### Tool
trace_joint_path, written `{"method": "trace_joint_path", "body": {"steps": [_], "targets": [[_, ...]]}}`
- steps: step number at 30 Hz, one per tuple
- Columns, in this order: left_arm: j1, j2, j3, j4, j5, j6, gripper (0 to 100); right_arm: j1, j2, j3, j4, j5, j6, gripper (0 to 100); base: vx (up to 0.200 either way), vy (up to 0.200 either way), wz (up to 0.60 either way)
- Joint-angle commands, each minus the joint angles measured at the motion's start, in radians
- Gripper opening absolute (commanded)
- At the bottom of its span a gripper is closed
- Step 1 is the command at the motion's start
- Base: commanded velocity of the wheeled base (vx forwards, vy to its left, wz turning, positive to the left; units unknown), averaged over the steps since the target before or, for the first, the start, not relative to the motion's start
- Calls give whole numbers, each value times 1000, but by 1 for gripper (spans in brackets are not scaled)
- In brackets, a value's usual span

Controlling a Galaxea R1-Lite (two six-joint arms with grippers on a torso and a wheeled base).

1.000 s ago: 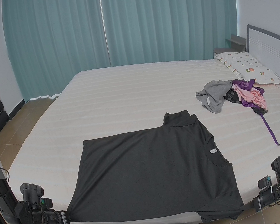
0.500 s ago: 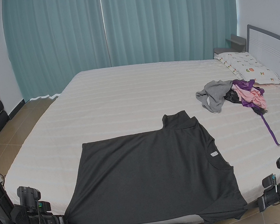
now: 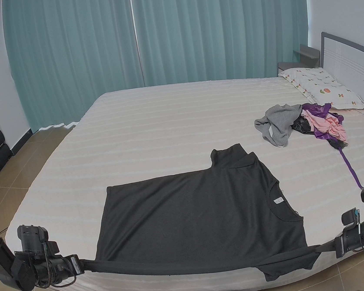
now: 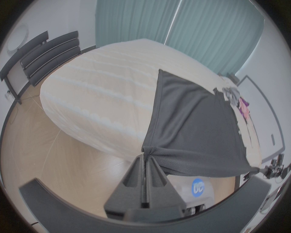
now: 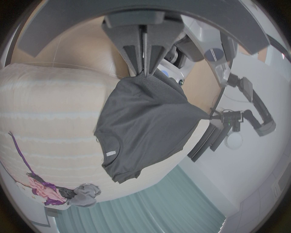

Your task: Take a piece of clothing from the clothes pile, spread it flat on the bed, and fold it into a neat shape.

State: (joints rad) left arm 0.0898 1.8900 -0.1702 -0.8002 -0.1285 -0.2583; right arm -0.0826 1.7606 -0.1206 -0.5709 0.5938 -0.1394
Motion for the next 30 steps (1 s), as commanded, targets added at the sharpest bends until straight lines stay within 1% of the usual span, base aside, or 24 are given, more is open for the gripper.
{"method": "trace_joint_path", "body": {"steps": [1, 2, 3, 4, 6, 8, 11, 14, 17, 21, 22, 23, 30], "targets": [[-27, -8, -109, 3, 1, -111, 0, 17, -15, -116, 5, -6, 152, 0, 0, 0, 0], [-30, -5, -120, 3, 1, -125, 0, 24, -13, -128, 5, -8, 172, 0, 0, 0, 0], [-30, -5, -120, 3, 1, -125, 0, 24, -13, -128, 5, -8, 172, 0, 0, 0, 0], [-39, 9, -155, 3, 4, -159, 0, 43, 2, -169, 2, -17, 225, 0, 0, 0, 0], [-39, 15, -172, 4, 4, -167, 0, 46, 14, -198, 2, -31, 245, 0, 0, 0, 0], [-42, 18, -184, 19, 6, -168, 0, 47, 33, -228, 2, -35, 251, 0, 0, 0, 0], [-48, 18, -222, 73, 36, -168, 0, 60, 51, -260, 8, -37, 254, 0, 0, 0, 0], [-48, 18, -252, 105, 46, -170, 0, 64, 68, -280, 8, -37, 261, 0, 0, 0, 0], [-55, 20, -287, 147, 44, -173, 0, 73, 82, -323, 9, -39, 293, 0, 0, 0, 0], [-68, 21, -310, 157, 44, -197, 0, 75, 85, -358, 11, -40, 325, 0, 0, 0, 0], [-78, 21, -333, 161, 46, -240, 0, 75, 83, -384, 12, -46, 346, 0, 0, 0, 0], [-81, 21, -338, 161, 47, -249, 0, 75, 80, -390, 14, -49, 353, 0, 0, 0, 0], [-78, -2, -331, 174, 49, -259, 0, 75, 43, -366, 17, -54, 363, 0, 0, 0, 0]]}}
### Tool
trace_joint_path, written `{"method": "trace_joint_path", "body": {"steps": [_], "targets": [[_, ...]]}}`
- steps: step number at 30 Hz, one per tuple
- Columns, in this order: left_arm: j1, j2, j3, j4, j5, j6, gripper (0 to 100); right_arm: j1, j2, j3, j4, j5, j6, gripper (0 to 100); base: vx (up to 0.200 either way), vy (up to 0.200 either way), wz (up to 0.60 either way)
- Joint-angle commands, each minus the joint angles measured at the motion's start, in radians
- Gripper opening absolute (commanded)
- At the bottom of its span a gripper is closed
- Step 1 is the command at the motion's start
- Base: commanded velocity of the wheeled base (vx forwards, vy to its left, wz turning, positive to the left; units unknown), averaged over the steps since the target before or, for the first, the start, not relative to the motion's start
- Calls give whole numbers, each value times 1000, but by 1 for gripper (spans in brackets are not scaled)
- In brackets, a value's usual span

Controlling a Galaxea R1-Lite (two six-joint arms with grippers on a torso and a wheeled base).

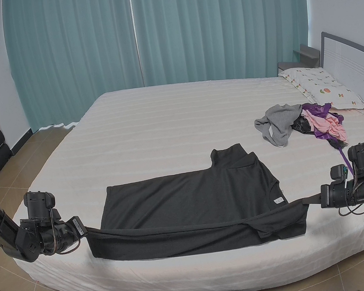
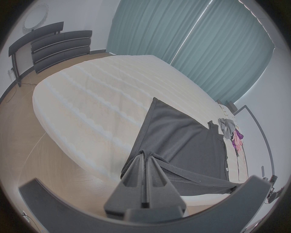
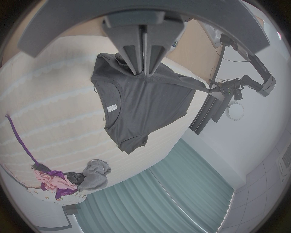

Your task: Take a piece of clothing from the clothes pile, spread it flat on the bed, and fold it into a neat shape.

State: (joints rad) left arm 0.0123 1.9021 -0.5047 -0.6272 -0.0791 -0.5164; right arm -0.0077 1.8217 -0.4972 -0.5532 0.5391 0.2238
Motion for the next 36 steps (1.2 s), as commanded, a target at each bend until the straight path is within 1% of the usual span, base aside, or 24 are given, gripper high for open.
{"method": "trace_joint_path", "body": {"steps": [1, 6, 9, 16, 20, 26, 30, 33, 36], "targets": [[0, -52, 21, 20, -1, -2, 0, 0, -33, 52, -11, 1, -8, 0, 0, 0, 0], [-2, -127, 64, 44, -1, -4, 0, -2, -116, 121, -10, 2, -9, 0, 0, 0, 0], [-2, -141, 77, 46, -1, -4, 0, 0, -154, 143, -2, 2, -9, 0, 0, 0, 0], [-3, -100, 58, 44, -4, -7, 0, 17, -107, 131, -14, -1, -1, 0, 0, 0, 0], [0, -26, 8, 44, -4, -13, 0, 23, -44, 77, -11, -19, -1, 0, 0, 0, 0], [-2, 71, -95, 49, -2, -70, 0, 25, 74, -24, -5, -56, 0, 0, 0, 0, 0], [-3, 137, -167, 87, -4, -80, 0, 35, 143, -80, -10, -80, 3, 0, 0, 0, 0], [-3, 161, -204, 116, -4, -100, 0, 35, 177, -107, -8, -84, 3, 0, 0, 0, 0], [-6, 216, -272, 162, -4, -122, 0, 38, 252, -155, -14, -93, 5, 0, 0, 0, 0]]}}
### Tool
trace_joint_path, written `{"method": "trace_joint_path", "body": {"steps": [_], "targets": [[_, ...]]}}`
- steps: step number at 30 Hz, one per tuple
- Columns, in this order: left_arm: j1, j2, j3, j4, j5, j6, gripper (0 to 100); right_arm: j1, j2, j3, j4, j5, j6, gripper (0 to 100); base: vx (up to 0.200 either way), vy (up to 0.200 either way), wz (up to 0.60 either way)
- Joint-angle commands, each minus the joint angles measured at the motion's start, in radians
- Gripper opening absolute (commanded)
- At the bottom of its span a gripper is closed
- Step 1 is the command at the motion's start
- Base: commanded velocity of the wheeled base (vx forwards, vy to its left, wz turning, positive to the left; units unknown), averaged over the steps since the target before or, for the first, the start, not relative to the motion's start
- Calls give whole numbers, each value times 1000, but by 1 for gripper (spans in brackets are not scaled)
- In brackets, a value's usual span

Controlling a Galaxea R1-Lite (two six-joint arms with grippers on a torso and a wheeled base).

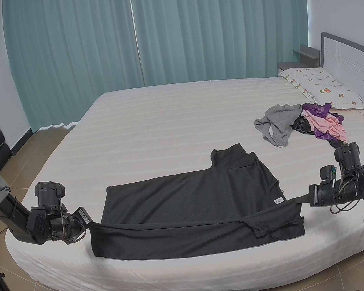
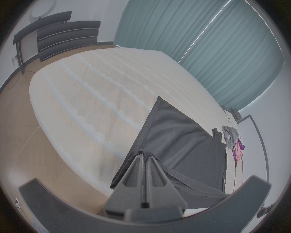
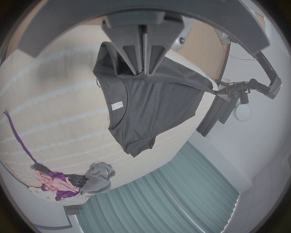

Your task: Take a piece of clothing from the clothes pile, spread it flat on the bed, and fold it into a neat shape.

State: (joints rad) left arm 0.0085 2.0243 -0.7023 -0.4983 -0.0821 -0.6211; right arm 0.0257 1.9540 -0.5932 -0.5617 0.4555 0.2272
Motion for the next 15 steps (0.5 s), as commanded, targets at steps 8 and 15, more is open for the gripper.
{"method": "trace_joint_path", "body": {"steps": [8, 15], "targets": [[-1, 182, -194, 70, 1, -74, 0, 43, 218, -168, -7, -24, 69, 0, 0, 0, 0], [-1, 235, -243, 81, 1, -95, 0, 62, 276, -224, -7, -60, 106, 0, 0, 0, 0]]}}
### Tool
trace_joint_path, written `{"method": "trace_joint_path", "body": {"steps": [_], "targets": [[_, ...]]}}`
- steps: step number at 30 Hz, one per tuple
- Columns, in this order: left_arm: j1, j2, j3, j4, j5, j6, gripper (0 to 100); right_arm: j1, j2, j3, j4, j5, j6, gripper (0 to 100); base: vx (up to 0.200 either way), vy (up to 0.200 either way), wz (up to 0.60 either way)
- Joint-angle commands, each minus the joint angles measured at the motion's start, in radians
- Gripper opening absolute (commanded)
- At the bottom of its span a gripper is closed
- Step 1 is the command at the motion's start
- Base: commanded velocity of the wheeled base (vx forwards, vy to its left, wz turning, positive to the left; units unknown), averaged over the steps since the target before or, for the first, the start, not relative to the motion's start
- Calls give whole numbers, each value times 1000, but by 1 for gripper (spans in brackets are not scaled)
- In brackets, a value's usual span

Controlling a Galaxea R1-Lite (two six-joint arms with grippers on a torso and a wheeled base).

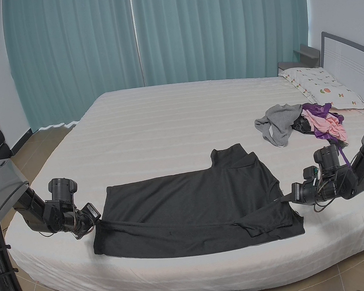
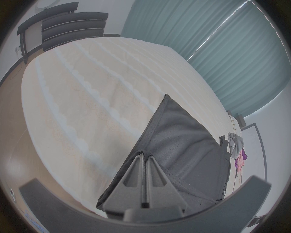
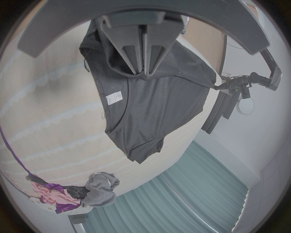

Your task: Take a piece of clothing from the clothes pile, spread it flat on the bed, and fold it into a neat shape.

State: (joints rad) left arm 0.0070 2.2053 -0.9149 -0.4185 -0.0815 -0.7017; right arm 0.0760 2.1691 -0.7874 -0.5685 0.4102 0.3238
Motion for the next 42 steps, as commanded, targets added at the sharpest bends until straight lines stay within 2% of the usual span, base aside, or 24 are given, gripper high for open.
{"method": "trace_joint_path", "body": {"steps": [1, 2, 3, 8, 13, 15, 16, 18, 22, 25, 30, 42], "targets": [[1, 57, -33, 1, 0, -22, 0, 13, 64, -32, -1, -16, 11, 0, 0, 0, 0], [1, 63, -39, 3, 0, -32, 0, 15, 69, -32, -1, -16, 11, 100, 0, 0, 0], [1, 65, -41, 3, 0, -33, 100, 15, 70, -32, -1, -16, 11, 100, 0, 0, 0], [-2, 74, -44, 1, -3, -56, 100, 15, 70, -35, -2, -14, 32, 100, 0, 0, 0], [7, 63, -32, 0, -29, -101, 100, 22, -17, 16, -21, -16, 156, 100, 0, 0, 0], [8, 62, -32, 0, -35, -102, 100, 27, -23, 27, -21, -19, 162, 100, 0, 0, 0], [24, 30, -12, 1, -84, -107, 100, 62, -61, 97, -37, -64, 185, 100, 0, 0, 0], [34, -9, 28, -8, -132, -99, 100, 88, -80, 172, -93, -108, 205, 100, 0, 0, 0], [45, -82, 70, 1, -212, -101, 100, 148, -75, 312, -300, -134, 282, 100, 0, 0, 0], [48, -113, 99, -8, -248, -101, 100, 225, -61, 396, -445, -191, 419, 100, 0, 0, 0], [65, -138, 117, -2, -331, -101, 100, 315, -37, 456, -565, -295, 566, 100, 0, 0, 0], [36, -142, 148, 1, -362, -110, 100, 298, 101, 465, -709, -321, 583, 100, 0, 0, 0]]}}
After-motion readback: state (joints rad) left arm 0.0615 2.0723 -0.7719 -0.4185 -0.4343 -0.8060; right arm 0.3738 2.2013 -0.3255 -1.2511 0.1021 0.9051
